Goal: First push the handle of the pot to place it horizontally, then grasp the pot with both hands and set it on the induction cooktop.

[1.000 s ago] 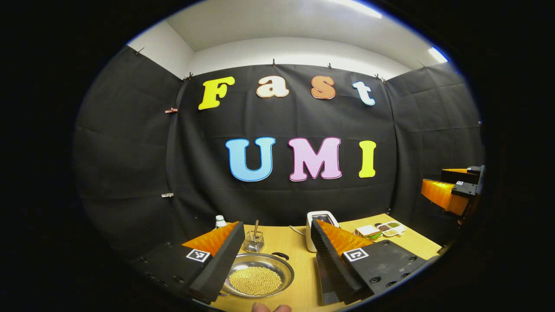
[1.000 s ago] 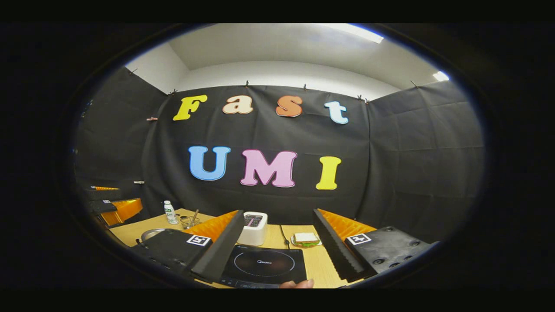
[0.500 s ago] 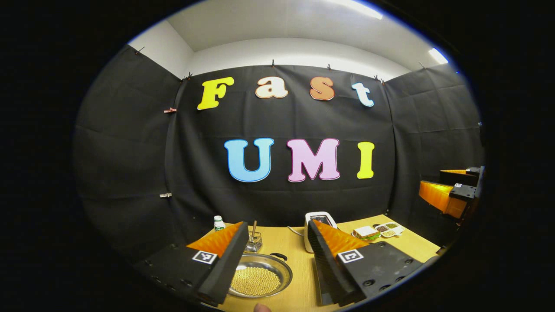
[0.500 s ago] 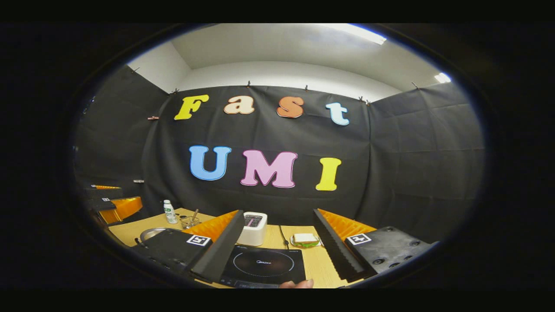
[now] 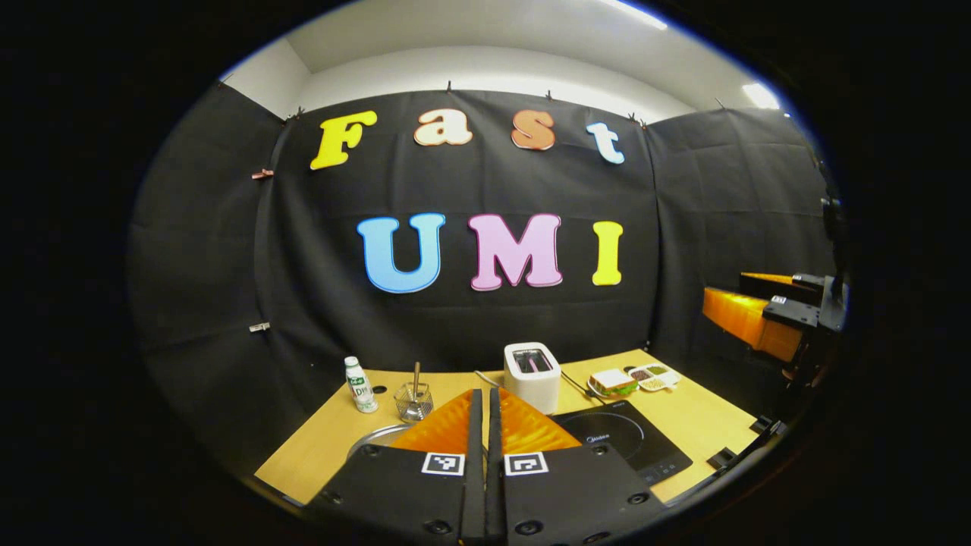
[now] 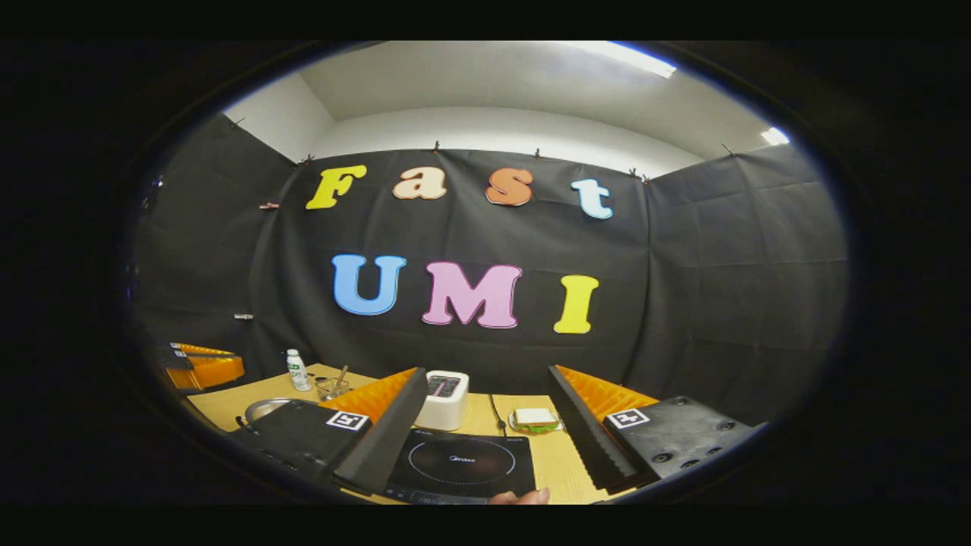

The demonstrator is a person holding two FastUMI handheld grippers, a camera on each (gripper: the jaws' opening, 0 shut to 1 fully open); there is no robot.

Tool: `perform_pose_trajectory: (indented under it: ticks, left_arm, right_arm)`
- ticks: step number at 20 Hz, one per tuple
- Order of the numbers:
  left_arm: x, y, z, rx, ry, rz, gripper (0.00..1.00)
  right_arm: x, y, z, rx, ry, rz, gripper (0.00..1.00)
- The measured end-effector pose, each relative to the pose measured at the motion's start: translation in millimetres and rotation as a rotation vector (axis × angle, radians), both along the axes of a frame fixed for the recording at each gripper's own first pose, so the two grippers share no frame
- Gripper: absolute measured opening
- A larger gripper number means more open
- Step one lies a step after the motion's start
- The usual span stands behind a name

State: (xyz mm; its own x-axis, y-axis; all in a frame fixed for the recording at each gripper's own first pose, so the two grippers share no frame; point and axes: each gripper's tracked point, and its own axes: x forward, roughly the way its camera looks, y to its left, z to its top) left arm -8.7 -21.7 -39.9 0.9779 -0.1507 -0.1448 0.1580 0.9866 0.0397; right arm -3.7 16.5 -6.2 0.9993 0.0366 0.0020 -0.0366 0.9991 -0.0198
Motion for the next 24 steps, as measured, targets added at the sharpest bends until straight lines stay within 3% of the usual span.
perform_pose_trajectory:
  ticks: [4, 8, 13, 19, 24]
  left_arm:
    - [-5.4, -15.0, -61.9, -0.021, 0.207, -0.079, 0.05]
    - [-27.3, -4.6, -133.2, 0.013, 0.447, -0.107, 0.05]
    - [-54.7, 19.2, -208.6, -0.016, 0.746, -0.147, 0.05]
    - [-41.7, 87.3, -256.6, 0.039, 0.856, -0.069, 0.05]
    - [-26.0, 115.1, -282.2, 0.056, 0.914, -0.081, 0.05]
  right_arm:
    - [-0.5, -0.8, -4.3, -0.006, 0.011, -0.001, 0.98]
    - [-1.1, -6.0, -6.7, -0.018, 0.016, -0.01, 0.98]
    - [-3.1, -12.3, -16.6, -0.003, 0.048, -0.03, 0.99]
    - [-5.4, -14.9, -20.9, -0.017, 0.061, -0.037, 0.98]
    - [-5.1, -15.9, -21.7, -0.029, 0.065, -0.045, 0.98]
